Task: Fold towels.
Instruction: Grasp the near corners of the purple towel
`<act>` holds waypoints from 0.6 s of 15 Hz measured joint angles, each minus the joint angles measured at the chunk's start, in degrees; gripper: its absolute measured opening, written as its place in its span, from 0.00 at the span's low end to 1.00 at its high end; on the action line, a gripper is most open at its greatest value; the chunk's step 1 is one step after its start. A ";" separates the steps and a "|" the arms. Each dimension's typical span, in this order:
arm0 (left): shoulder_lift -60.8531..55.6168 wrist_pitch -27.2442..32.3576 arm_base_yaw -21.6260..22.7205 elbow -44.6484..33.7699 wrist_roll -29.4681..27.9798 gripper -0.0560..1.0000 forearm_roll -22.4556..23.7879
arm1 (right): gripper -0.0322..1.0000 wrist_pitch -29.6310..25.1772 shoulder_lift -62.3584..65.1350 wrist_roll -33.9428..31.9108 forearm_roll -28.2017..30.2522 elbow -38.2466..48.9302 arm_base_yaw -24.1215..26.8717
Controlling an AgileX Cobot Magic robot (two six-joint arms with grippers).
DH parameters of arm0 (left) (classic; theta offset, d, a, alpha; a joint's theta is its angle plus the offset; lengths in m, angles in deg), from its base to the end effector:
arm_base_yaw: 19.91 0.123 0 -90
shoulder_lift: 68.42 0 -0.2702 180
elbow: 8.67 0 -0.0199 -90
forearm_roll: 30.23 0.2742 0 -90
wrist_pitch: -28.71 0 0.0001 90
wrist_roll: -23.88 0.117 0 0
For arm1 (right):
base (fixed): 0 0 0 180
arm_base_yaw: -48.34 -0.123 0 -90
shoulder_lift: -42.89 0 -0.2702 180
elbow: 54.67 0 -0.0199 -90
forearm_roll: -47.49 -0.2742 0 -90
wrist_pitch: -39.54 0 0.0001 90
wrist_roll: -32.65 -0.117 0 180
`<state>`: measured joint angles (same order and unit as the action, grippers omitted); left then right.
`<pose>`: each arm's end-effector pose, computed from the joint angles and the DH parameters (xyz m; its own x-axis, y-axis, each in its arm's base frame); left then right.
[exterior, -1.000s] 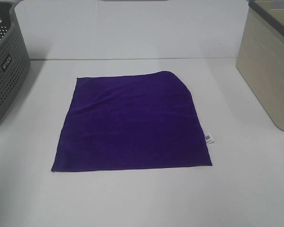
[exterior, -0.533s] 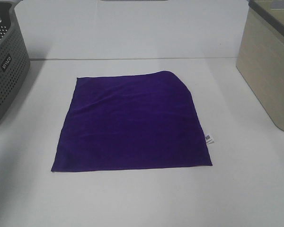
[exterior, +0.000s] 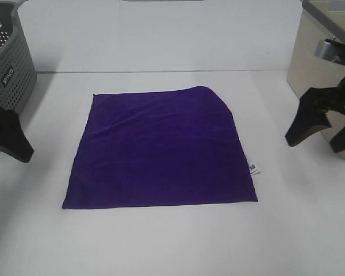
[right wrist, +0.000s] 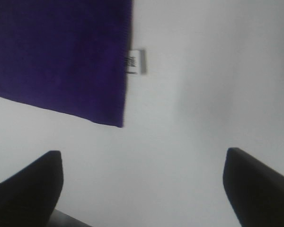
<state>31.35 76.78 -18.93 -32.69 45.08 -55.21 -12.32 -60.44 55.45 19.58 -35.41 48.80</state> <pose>0.3064 -0.0316 0.1443 -0.9764 0.0480 -0.2105 0.1102 0.9492 -0.2948 0.3214 0.0405 0.1476 -0.9802 -0.0681 -0.1862 -0.1308 0.9277 0.3495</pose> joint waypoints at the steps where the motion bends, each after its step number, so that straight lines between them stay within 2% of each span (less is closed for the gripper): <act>1: 2.92 -1.15 0.00 0.00 2.35 0.98 -2.75 | 0.89 0.40 -2.86 4.58 -5.56 0.00 0.00; 3: 7.62 -2.12 0.00 0.00 6.93 0.98 -6.99 | 0.89 2.01 -7.33 10.26 -11.52 -0.06 0.00; 6: 13.46 -3.72 0.00 0.00 13.06 0.98 -13.06 | 0.89 6.19 -13.12 12.26 -12.66 -0.06 0.00; 9: 17.02 -5.50 0.00 0.06 17.07 0.98 -17.53 | 0.89 7.05 -16.56 12.61 -12.72 -0.06 0.00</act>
<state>48.37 71.28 -18.93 -32.63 62.15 -72.74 -5.27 -77.00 68.05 6.86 -35.46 48.80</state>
